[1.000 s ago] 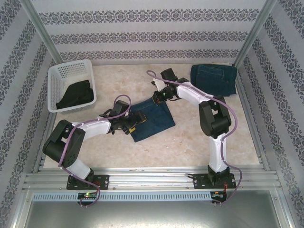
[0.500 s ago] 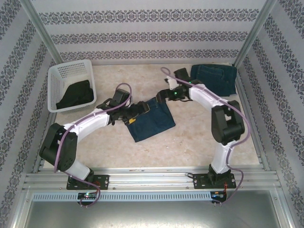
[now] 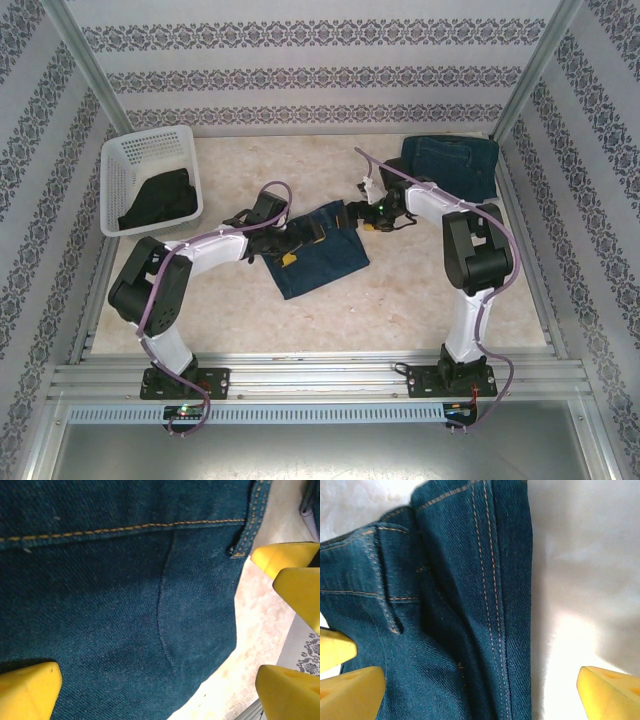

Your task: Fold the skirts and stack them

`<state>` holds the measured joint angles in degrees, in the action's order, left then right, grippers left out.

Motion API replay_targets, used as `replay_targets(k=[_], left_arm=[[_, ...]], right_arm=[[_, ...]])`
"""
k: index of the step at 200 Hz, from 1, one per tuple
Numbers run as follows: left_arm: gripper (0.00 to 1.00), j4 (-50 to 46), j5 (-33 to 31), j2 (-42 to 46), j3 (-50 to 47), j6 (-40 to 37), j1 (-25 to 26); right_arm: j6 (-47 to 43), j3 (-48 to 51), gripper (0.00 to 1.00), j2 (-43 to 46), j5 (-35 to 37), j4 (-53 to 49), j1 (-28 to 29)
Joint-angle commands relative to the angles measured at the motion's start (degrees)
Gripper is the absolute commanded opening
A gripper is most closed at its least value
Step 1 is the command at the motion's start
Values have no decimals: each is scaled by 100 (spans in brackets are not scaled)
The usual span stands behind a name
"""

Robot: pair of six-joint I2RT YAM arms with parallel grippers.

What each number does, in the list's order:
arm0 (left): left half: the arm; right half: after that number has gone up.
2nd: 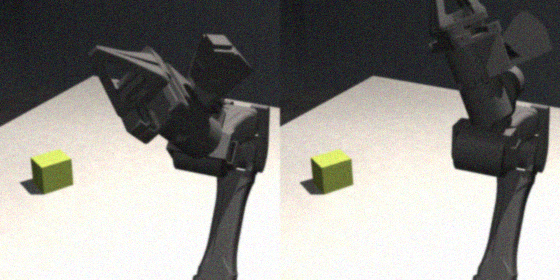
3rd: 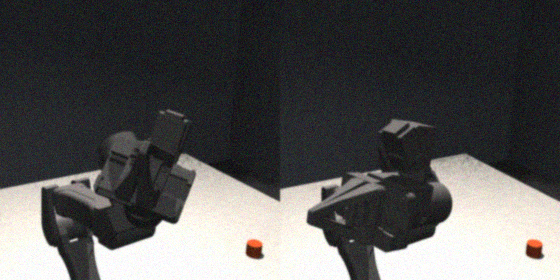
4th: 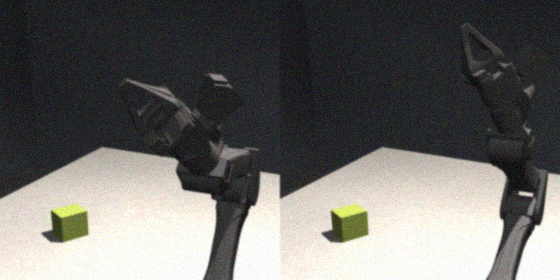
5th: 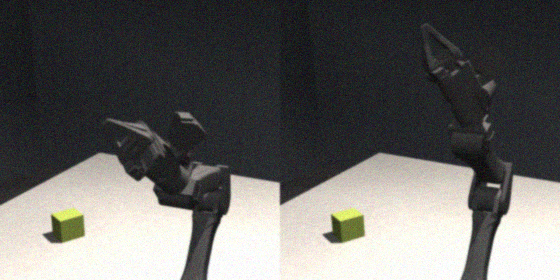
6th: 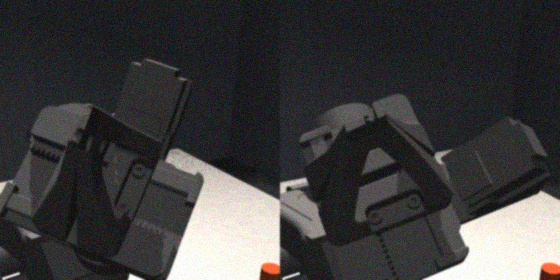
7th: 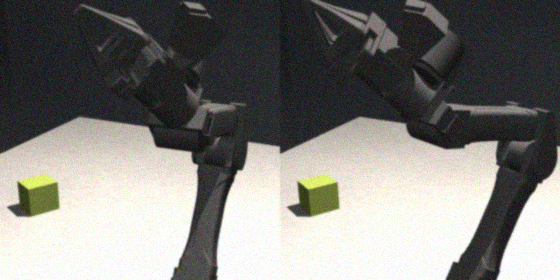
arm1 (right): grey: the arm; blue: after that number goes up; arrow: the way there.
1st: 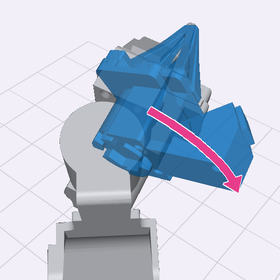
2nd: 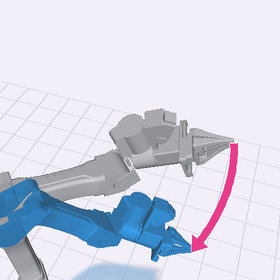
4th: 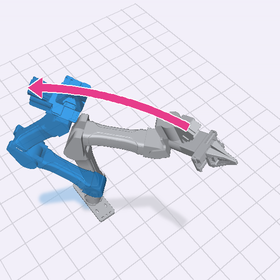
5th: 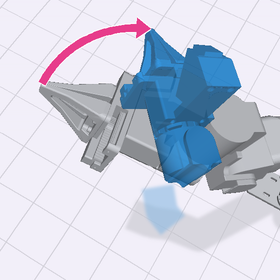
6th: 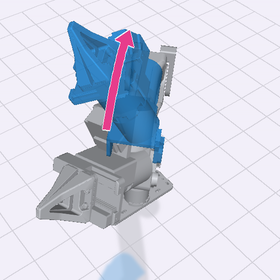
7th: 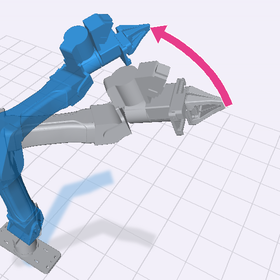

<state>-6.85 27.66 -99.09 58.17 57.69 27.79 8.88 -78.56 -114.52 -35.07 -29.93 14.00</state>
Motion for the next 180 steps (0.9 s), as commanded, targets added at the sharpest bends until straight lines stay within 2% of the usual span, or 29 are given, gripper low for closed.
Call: replay_targets(k=[1,39,71,111,118,136,153,165,180], left_arm=[[100,-110,-193,-14,-87,99,43],[100,-6,-285,-104,-354,165,42],[100,225,-124,-283,-454,301,34],[100,255,-119,-266,-456,287,36],[100,264,-112,-263,-463,278,38],[100,310,-92,-260,-498,281,38],[100,382,-61,-243,-563,293,34],[100,429,-51,-232,-615,304,34],[100,472,-32,-236,-656,305,34]], right_arm=[[-25,-79,97,-252,-589,-246,-19],[19,-19,95,-366,-1094,-334,23],[-123,116,90,-350,-1523,-392,167],[-95,203,87,-218,-1496,-267,282],[-31,201,83,-246,-1483,-229,279],[232,210,65,-346,-1387,-18,246],[569,268,55,-495,-1601,317,160],[738,274,51,-614,-1871,555,131],[689,157,50,-750,-2065,508,185]])
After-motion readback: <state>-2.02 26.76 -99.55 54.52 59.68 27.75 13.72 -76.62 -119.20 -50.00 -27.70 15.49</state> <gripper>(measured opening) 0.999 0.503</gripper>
